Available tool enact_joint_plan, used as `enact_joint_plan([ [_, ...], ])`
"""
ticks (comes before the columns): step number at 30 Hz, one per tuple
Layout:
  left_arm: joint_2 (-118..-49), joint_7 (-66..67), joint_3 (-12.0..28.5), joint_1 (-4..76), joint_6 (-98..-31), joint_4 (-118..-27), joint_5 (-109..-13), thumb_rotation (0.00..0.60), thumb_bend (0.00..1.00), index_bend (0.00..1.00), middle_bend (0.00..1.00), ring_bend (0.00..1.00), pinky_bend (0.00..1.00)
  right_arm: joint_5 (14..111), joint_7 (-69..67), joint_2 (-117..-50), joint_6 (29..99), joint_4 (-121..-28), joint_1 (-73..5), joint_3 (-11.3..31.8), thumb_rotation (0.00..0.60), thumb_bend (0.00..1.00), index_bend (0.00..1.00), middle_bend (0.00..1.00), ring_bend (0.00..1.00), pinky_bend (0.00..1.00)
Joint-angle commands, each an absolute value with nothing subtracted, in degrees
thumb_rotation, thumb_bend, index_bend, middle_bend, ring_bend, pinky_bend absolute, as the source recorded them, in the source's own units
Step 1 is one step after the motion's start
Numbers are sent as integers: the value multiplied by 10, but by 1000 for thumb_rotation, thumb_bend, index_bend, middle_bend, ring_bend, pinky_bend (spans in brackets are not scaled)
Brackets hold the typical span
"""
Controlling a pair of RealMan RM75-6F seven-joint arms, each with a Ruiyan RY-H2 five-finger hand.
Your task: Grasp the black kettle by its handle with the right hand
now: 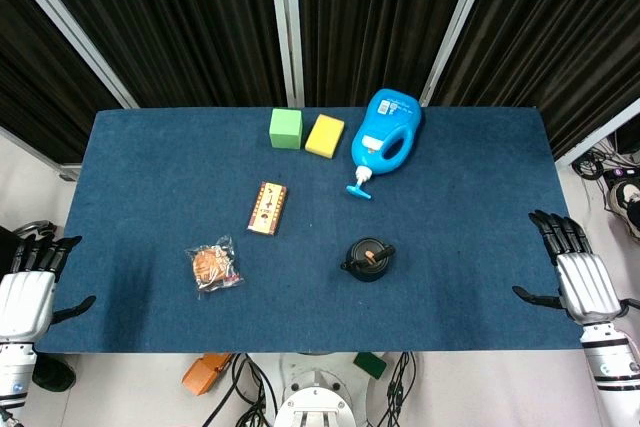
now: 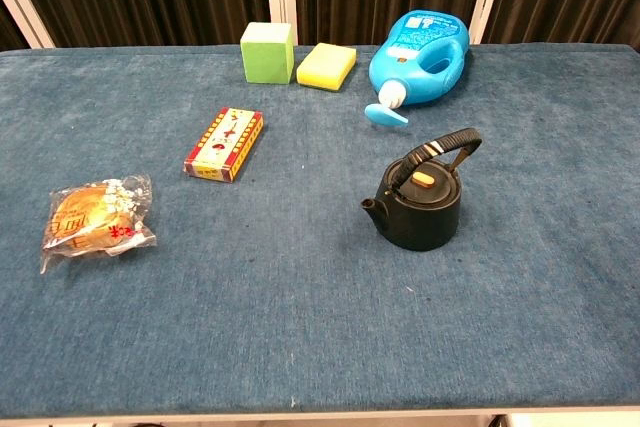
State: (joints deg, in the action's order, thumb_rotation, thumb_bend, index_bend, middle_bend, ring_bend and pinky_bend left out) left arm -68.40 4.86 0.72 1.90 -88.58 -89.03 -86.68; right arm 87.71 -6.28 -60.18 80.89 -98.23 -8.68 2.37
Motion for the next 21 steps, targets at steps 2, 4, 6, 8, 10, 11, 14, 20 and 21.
enact_joint_plan([
  [2, -683, 51, 9, 22, -881, -893, -866, 600, 17, 171, 184, 96, 0, 882, -61, -600, 805, -987, -90, 23, 600, 141, 0, 99, 0, 0],
  [4, -682, 53, 10, 23, -881, -896, -867, 600, 16, 171, 184, 96, 0, 891, -63, -598, 800, -991, -94, 21, 600, 141, 0, 99, 0, 0],
  [6, -680, 56, 10, 23, -882, -897, -868, 600, 17, 171, 184, 96, 0, 908, -65, -592, 786, -998, -105, 18, 600, 141, 0, 99, 0, 0],
  [8, -680, 57, 10, 23, -882, -899, -868, 600, 17, 171, 183, 96, 0, 929, -61, -587, 770, -1006, -121, 15, 600, 141, 0, 99, 0, 0],
  [10, -680, 57, 11, 23, -881, -901, -868, 600, 17, 171, 184, 96, 0, 952, -45, -584, 742, -1021, -145, 15, 600, 141, 0, 100, 0, 0],
  [11, -680, 58, 11, 24, -881, -902, -868, 600, 16, 171, 184, 96, 0, 961, -36, -583, 727, -1029, -158, 16, 600, 141, 1, 100, 0, 0],
  [14, -680, 62, 14, 27, -876, -904, -867, 600, 17, 171, 184, 96, 0, 969, 3, -588, 661, -1051, -207, 27, 600, 141, 49, 100, 0, 0],
  [20, -680, 68, 16, 33, -865, -908, -862, 600, 17, 171, 184, 96, 0, 912, 102, -635, 520, -1077, -303, 62, 600, 141, 85, 100, 16, 0],
  [21, -680, 68, 16, 34, -863, -908, -860, 600, 16, 171, 184, 96, 0, 901, 115, -642, 505, -1077, -314, 66, 600, 142, 86, 100, 25, 0],
])
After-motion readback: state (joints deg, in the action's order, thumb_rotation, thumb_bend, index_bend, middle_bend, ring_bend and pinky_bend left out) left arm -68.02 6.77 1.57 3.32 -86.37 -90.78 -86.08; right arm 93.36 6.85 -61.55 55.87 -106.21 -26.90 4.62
